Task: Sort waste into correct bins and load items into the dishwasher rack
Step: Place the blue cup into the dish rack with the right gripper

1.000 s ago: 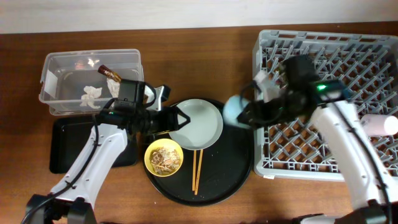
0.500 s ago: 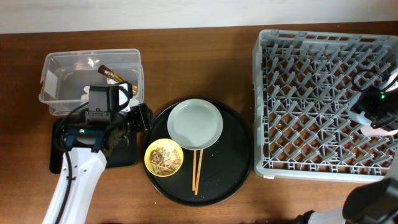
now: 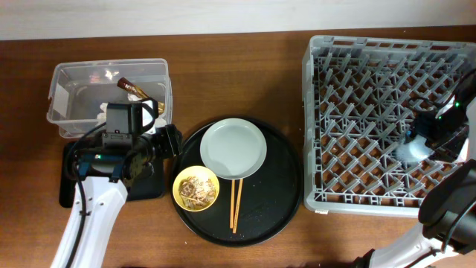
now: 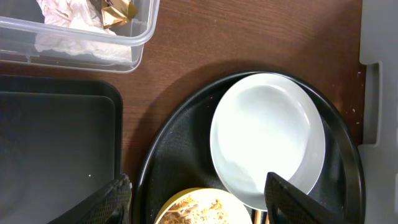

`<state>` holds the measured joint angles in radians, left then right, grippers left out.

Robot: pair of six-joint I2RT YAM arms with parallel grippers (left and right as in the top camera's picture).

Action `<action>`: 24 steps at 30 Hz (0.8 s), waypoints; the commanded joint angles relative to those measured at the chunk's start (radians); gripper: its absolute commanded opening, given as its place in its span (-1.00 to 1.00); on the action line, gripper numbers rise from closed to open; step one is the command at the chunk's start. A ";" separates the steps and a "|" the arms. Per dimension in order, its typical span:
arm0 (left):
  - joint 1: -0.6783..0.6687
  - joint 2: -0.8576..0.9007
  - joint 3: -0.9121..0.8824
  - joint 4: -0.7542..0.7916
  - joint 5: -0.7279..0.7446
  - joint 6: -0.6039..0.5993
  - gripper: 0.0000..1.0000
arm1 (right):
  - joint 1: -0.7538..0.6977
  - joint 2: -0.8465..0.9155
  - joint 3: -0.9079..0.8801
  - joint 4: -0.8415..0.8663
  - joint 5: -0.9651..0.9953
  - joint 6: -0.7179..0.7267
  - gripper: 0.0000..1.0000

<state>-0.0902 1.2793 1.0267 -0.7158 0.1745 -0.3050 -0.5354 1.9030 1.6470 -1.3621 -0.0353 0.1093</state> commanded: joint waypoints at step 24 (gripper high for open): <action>-0.402 0.373 0.004 -0.113 -0.011 0.060 0.35 | 0.555 -0.299 -0.106 -0.113 -0.134 -0.023 0.50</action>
<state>-0.4465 1.6096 1.0267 -0.8268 0.1642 -0.2604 0.0132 1.6039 1.5658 -1.4792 -0.1822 0.0937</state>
